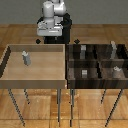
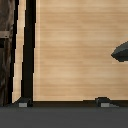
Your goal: Place the milk carton into the appropriate compartment.
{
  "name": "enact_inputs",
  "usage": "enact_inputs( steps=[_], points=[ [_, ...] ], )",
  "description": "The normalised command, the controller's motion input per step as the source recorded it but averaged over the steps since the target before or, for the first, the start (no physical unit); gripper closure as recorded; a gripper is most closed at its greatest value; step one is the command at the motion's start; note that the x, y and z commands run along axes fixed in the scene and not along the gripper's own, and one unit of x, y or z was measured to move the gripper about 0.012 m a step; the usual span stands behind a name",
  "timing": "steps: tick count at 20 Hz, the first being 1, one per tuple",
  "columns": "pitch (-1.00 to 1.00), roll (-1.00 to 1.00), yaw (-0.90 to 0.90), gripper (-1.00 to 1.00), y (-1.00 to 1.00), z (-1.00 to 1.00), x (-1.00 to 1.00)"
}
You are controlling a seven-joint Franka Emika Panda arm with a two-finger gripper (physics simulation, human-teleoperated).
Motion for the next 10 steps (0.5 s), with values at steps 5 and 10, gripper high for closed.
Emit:
enact_inputs(
  steps=[5,10],
  points=[
    [0.0,0.0,0.0,-1.0,-0.8,0.0,0.0],
    [0.0,0.0,0.0,-1.0,-1.0,0.0,0.0]
  ],
)
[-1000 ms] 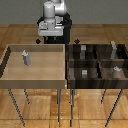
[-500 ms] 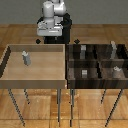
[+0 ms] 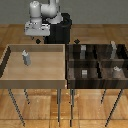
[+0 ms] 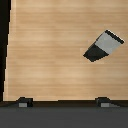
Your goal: Place the milk carton into the appropriate compartment.
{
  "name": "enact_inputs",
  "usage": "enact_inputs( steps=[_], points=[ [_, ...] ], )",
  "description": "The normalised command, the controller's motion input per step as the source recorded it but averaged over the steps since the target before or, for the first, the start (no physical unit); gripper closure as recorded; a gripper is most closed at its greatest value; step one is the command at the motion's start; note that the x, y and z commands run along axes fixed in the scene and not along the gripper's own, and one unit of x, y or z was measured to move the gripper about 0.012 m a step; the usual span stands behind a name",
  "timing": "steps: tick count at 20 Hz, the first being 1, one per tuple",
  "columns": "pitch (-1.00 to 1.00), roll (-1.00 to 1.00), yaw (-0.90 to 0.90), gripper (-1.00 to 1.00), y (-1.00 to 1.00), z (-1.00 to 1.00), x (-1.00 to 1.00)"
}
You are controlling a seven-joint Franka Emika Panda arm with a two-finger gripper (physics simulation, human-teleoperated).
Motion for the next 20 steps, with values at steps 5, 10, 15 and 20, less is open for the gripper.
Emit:
enact_inputs(
  steps=[5,10,15,20],
  points=[
    [0.0,0.0,-0.03,-1.0,-0.4,0.0,0.0],
    [0.0,0.0,-0.94,-1.0,0.0,0.0,0.0],
    [0.0,0.0,-0.73,-1.0,0.0,0.0,0.0],
    [0.0,0.0,0.0,-1.0,0.0,0.0,0.8]
  ],
)
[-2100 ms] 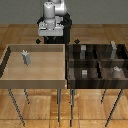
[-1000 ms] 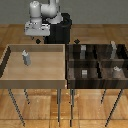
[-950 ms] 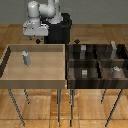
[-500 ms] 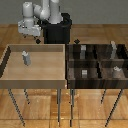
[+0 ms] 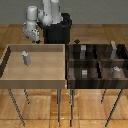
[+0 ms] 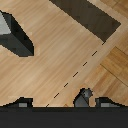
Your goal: Place the milk carton into the appropriate compartment.
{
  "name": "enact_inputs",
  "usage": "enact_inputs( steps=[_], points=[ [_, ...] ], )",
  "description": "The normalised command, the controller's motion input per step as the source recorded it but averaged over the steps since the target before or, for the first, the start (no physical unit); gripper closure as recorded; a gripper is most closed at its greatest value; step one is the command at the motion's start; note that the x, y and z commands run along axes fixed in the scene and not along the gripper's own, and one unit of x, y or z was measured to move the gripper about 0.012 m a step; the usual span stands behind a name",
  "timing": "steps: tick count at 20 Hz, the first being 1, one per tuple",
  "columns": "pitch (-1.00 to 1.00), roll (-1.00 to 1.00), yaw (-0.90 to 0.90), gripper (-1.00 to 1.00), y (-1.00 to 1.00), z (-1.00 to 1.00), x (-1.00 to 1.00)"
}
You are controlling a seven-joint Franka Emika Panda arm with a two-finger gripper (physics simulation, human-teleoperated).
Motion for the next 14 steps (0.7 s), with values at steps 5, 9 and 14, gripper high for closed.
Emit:
enact_inputs(
  steps=[5,9,14],
  points=[
    [0.0,0.0,0.0,-1.0,0.0,0.0,1.0],
    [0.0,0.0,0.0,-1.0,-0.25,0.0,0.0],
    [0.0,0.0,0.0,-1.0,0.0,0.0,0.4]
  ],
)
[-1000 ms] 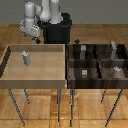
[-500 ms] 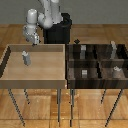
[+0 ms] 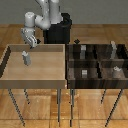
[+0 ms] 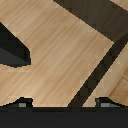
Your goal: Place the milk carton into the appropriate compartment.
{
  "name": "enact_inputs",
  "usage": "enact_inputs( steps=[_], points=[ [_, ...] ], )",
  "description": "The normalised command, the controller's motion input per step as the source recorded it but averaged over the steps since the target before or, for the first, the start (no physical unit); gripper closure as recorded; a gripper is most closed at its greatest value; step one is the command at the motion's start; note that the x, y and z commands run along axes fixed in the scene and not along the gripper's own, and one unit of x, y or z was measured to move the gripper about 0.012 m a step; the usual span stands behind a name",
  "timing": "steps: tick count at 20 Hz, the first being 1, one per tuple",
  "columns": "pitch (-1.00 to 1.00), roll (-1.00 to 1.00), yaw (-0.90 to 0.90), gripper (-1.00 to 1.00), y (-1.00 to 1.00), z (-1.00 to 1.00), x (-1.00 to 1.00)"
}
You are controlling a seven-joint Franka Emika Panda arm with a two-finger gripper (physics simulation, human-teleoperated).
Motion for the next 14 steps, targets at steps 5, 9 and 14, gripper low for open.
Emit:
enact_inputs(
  steps=[5,9,14],
  points=[
    [0.0,0.0,0.0,-1.0,0.0,0.0,0.8],
    [0.0,0.0,0.0,-1.0,0.0,0.0,0.25],
    [0.0,0.0,0.0,-1.0,-0.2,0.0,0.0]
  ],
)
